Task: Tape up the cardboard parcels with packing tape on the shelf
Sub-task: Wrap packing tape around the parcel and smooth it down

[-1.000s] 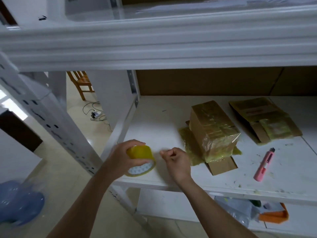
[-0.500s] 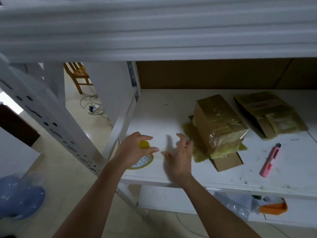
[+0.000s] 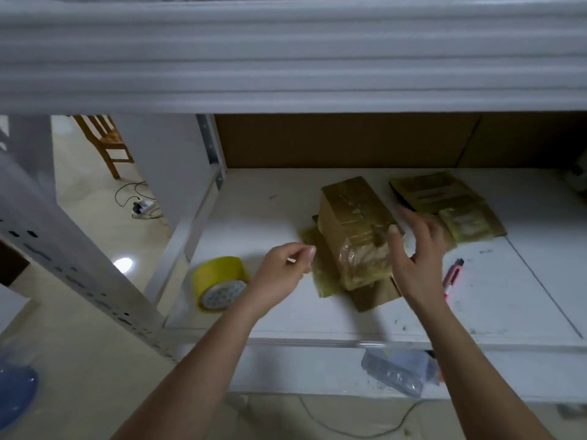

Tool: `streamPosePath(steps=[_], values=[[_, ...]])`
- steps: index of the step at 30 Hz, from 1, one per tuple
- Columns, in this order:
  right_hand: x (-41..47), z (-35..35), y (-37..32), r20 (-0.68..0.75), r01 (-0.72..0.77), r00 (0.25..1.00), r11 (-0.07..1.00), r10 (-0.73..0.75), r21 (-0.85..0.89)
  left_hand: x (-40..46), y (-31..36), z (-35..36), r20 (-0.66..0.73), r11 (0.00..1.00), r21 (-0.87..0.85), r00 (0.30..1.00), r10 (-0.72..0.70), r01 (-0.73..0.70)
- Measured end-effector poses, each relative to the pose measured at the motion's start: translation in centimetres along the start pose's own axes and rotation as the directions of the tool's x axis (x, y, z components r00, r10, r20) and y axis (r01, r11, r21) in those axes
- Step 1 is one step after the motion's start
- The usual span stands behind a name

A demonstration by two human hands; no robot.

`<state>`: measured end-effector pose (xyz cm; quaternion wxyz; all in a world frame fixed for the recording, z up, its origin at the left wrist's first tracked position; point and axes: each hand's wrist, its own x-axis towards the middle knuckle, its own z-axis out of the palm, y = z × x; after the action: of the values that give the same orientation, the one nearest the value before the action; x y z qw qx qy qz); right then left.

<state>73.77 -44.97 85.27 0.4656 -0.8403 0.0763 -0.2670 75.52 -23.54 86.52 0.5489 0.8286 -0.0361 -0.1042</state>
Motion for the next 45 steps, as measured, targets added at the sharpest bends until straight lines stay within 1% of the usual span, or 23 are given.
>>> streamPosePath(steps=[1,2,3,5,7,10,13,16,19,21,23,27,29,31,33,34,37,39,41,45], values=[[0.5,-0.3,0.7,0.117,-0.086,0.990,0.995,0.078,0.057,0.1,0.3,1.2,0.056,0.983,-0.153,0.994,-0.098,0.105],[0.5,-0.5,1.1,0.203,-0.120,0.974,0.989,0.101,0.083,0.1,0.4,2.1,0.120,0.934,-0.297,0.978,-0.171,0.200],[0.0,-0.6,1.2,0.237,-0.100,0.968,0.992,0.079,0.077,0.2,0.5,2.7,0.165,0.875,-0.407,0.963,-0.212,0.262],[-1.2,-0.7,1.3,0.236,-0.047,0.971,0.996,0.029,0.071,0.4,0.2,3.3,0.185,0.796,-0.512,0.946,-0.265,0.323],[-1.9,-0.7,1.7,0.230,-0.063,0.972,0.993,0.038,0.101,0.5,-0.1,3.4,0.179,0.776,-0.541,0.946,-0.272,0.325],[-1.8,-0.8,2.2,0.245,-0.083,0.968,0.991,0.056,0.102,0.3,-0.2,3.7,0.159,0.803,-0.516,0.955,-0.252,0.298],[-1.7,-1.0,2.7,0.267,-0.065,0.963,0.993,0.036,0.102,0.4,-0.4,4.3,0.115,0.908,-0.364,0.977,-0.179,0.209],[-1.5,-1.2,3.5,0.311,-0.018,0.950,0.996,-0.011,0.092,0.8,-1.1,5.9,-0.011,0.977,-0.195,0.996,-0.088,0.085],[-1.3,-1.2,3.9,0.362,0.020,0.931,0.998,-0.039,0.056,0.8,-2.3,8.0,-0.134,0.989,-0.144,0.991,0.005,-0.024],[-1.2,-1.3,4.0,0.389,0.055,0.920,0.998,-0.053,0.007,0.8,-2.7,9.1,-0.190,0.997,-0.065,0.981,0.035,-0.048],[-1.2,-1.3,4.4,0.405,0.076,0.913,0.997,-0.058,-0.028,0.6,-2.7,9.6,-0.229,0.998,-0.015,0.972,0.059,-0.064],[-0.7,-1.4,5.0,0.378,0.111,0.921,0.993,-0.092,-0.028,0.1,-2.2,8.4,-0.265,0.984,0.006,0.948,0.174,-0.179],[-0.5,-1.7,5.1,0.379,0.142,0.916,0.990,-0.130,-0.004,-0.4,-2.2,7.5,-0.247,0.968,0.018,0.937,0.246,-0.249],[-0.5,-2.0,4.8,0.394,0.147,0.907,0.989,-0.149,0.035,-1.0,-1.7,7.2,-0.167,0.950,-0.088,0.945,0.282,-0.299],[-0.6,-2.0,4.5,0.376,0.155,0.911,0.986,-0.167,0.062,-1.2,-0.9,7.5,-0.089,0.935,-0.178,0.951,0.295,-0.306],[-0.6,-1.8,4.4,0.351,0.170,0.918,0.983,-0.183,0.066,-1.2,-0.5,7.6,-0.081,0.940,-0.171,0.955,0.284,-0.294],[-0.9,-0.9,4.2,0.257,0.165,0.949,0.982,-0.184,0.094,-0.6,-0.1,8.0,-0.154,0.952,-0.146,0.957,0.246,-0.268],[-0.8,-0.6,4.3,0.234,0.155,0.957,0.983,-0.174,0.095,-0.3,-0.1,7.8,-0.181,0.960,-0.118,0.956,0.232,-0.255],[-0.7,-0.7,4.5,0.245,0.148,0.954,0.982,-0.172,0.115,0.0,-0.2,7.5,-0.159,0.961,-0.090,0.957,0.244,-0.260],[0.4,-1.6,5.3,0.312,0.129,0.932,0.972,-0.186,0.196,-0.1,0.6,7.1,-0.097,0.963,-0.105,0.966,0.238,-0.247]])
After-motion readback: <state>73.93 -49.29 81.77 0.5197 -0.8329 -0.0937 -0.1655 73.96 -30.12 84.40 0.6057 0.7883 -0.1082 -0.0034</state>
